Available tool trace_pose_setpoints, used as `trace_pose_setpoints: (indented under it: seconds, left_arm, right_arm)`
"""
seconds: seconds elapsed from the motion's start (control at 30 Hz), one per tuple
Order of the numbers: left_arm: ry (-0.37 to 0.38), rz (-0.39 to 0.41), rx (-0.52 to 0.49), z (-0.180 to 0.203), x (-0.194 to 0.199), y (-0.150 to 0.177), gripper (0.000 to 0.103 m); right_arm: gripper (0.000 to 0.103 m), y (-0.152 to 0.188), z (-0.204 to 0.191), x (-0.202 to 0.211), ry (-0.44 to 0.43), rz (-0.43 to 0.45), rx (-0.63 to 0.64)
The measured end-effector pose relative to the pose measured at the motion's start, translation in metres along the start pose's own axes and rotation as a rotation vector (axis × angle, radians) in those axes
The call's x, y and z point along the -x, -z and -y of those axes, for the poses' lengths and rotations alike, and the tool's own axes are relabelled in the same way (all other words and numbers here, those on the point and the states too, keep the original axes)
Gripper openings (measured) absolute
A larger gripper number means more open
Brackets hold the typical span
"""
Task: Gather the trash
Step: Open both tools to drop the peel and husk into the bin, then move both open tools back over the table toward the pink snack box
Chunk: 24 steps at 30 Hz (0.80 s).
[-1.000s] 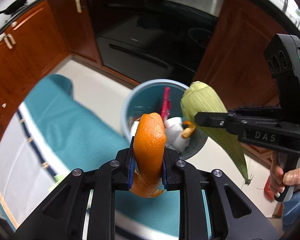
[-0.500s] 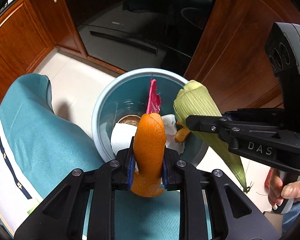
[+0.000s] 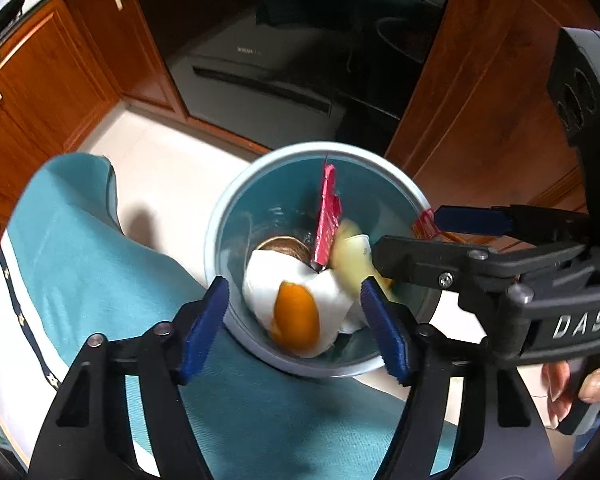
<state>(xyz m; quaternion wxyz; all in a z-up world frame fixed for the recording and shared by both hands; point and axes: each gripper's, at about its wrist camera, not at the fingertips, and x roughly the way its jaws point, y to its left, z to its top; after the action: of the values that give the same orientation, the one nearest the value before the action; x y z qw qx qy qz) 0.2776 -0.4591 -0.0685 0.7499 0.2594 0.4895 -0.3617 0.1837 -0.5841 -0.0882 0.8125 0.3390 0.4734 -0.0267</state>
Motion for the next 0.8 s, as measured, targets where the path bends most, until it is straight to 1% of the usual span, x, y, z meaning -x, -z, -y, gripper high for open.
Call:
trace_pose_setpoints:
  seconds: [0.13, 0.43, 0.63, 0.8]
  left_arm:
    - [0.0, -0.001, 0.004, -0.001, 0.004, 0.002, 0.072]
    - [0.008, 0.001, 0.02, -0.005, 0.021, 0.014, 0.072]
    - [0.001, 0.036, 0.026, -0.006, 0.045, 0.022, 0.072]
    - [-0.004, 0.073, 0.036, -0.01, 0.073, 0.041, 0.072]
  right_arm:
    - [0.085, 0.001, -0.001, 0.005, 0.02, 0.009, -0.01]
    - [0.085, 0.011, -0.012, 0.01, 0.03, -0.018, -0.012]
    - [0.085, 0.021, -0.033, 0.022, 0.028, -0.011, 0.016]
    - [0.085, 0.032, -0.055, 0.034, 0.024, -0.006, 0.048]
